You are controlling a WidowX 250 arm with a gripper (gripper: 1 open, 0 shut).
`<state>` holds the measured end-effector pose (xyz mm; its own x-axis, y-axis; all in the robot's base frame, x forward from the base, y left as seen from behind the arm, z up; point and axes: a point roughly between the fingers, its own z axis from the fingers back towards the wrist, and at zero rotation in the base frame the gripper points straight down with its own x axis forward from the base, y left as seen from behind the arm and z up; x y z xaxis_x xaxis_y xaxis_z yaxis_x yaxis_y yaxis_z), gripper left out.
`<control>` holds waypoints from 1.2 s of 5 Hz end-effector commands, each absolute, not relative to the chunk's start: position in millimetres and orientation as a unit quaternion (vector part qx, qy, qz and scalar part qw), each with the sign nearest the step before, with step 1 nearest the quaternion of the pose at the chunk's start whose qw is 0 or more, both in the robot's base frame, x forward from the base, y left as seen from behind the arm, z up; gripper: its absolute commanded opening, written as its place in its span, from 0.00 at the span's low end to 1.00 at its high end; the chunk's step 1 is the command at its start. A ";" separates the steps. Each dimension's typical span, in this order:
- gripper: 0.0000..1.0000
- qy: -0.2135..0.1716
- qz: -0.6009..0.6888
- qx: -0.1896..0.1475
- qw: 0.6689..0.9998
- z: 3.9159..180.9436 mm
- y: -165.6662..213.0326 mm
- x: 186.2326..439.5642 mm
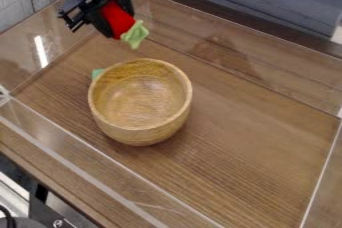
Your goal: Move the red object to the left side of the table
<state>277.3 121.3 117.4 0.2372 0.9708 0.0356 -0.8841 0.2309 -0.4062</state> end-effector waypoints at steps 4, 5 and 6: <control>0.00 -0.185 0.665 -0.126 0.712 80.6 161.9 283.3; 0.00 -0.186 0.687 -0.121 0.692 85.0 163.7 280.4; 0.00 -0.185 0.687 -0.122 0.692 83.4 175.0 288.8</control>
